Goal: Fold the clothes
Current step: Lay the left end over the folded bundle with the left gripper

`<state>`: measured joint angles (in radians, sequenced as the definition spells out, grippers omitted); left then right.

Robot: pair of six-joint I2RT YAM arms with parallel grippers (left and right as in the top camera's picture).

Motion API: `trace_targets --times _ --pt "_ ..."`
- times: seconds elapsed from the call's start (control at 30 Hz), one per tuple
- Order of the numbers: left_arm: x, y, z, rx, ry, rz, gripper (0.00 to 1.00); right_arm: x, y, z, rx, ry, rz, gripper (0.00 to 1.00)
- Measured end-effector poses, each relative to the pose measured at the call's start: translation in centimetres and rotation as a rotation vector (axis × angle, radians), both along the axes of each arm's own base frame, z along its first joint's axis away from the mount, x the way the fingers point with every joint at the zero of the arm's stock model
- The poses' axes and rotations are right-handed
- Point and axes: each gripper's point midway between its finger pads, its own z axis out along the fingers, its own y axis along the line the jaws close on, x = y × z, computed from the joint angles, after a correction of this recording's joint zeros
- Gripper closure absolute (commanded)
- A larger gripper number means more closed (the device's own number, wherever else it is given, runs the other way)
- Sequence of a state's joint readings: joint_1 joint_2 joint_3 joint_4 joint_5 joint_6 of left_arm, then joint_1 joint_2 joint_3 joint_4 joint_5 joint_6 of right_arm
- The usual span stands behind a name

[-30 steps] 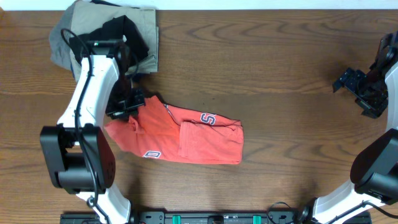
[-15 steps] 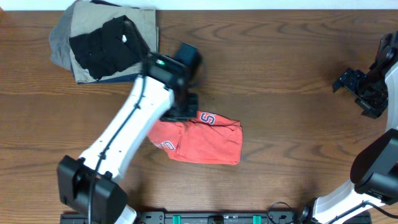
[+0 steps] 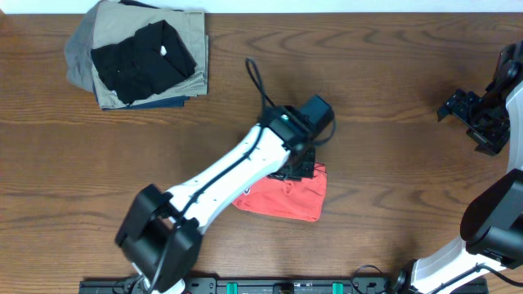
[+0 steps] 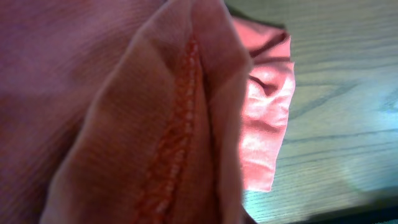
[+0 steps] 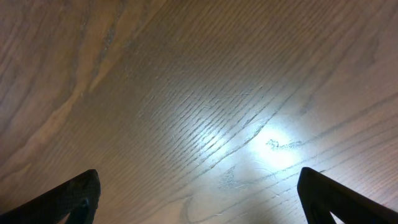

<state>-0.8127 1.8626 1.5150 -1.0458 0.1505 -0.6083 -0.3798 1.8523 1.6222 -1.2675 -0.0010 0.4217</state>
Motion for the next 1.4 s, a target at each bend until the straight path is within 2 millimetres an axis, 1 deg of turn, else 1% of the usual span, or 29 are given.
trace_targets --times 0.1,0.17,0.23,0.33,0.43,0.57,0.67,0.73,0.9,1.0,1.03,1.17,1.2,1.23,1.27,1.3,1.37,1.4 --pt "-0.6 -0.6 -1.6 0.027 0.027 -0.001 0.87 0.0 0.0 0.0 0.000 0.000 0.000 0.01" --pt "-1.0 -0.8 -2.4 0.045 0.043 -0.005 0.94 0.0 0.0 0.0 0.000 0.000 0.000 0.01" --pt "-1.4 -0.9 -2.8 0.059 0.056 -0.009 0.94 0.0 0.0 0.0 0.000 0.000 0.000 0.01" --pt "-1.9 -0.8 -2.8 0.072 0.067 -0.011 0.94 0.0 0.0 0.0 0.000 0.000 0.000 0.01" --pt "-2.4 -0.3 -2.8 0.094 0.086 -0.011 0.94 0.0 0.0 0.0 0.000 0.000 0.000 0.01" --pt "-2.9 0.2 -2.1 0.102 0.093 -0.009 0.94 0.0 0.0 0.0 0.000 0.000 0.000 0.01" --pt "-3.0 0.0 -1.5 0.085 0.084 -0.013 0.94 0.0 0.0 0.0 0.000 0.000 0.000 0.01" --pt "-3.2 -0.5 -1.3 0.067 0.079 -0.023 0.93 0.0 0.0 0.0 0.000 0.000 0.000 0.01" --pt "-3.8 -2.9 -1.2 0.003 0.057 -0.061 0.93 0.0 0.0 0.0 0.000 0.000 0.000 0.01" --pt "-4.6 -4.4 -1.1 -0.032 0.052 -0.078 0.92 0.0 0.0 0.0 0.000 0.000 0.000 0.01" --pt "-4.9 -4.8 -1.1 -0.039 0.051 -0.084 0.90 0.0 0.0 0.0 0.000 0.000 0.000 0.01" --pt "-5.7 -5.8 -1.1 -0.054 0.047 -0.099 0.87 0.0 0.0 0.0 0.000 0.000 0.000 0.01" --pt "-5.9 -6.0 -1.2 -0.056 0.047 -0.102 0.85 0.0 0.0 0.0 0.000 0.000 0.000 0.01" --pt "-6.1 -6.2 -1.3 -0.056 0.047 -0.105 0.71 0.0 0.0 0.0 0.000 0.000 0.000 0.01" --pt "-6.2 -6.4 -1.5 -0.055 0.048 -0.108 0.61 0.0 0.0 0.0 0.000 0.000 0.000 0.01" --pt "-6.4 -6.6 -1.8 -0.054 0.052 -0.111 0.55 0.0 0.0 0.0 0.000 0.000 0.000 0.01" --pt "-6.7 -7.0 -2.5 -0.050 0.060 -0.113 0.52 0.0 0.0 0.0 0.000 0.000 0.000 0.01" --pt "-6.9 -7.3 -2.9 -0.047 0.068 -0.115 0.48 0.0 0.0 0.0 0.000 0.000 0.000 0.01"
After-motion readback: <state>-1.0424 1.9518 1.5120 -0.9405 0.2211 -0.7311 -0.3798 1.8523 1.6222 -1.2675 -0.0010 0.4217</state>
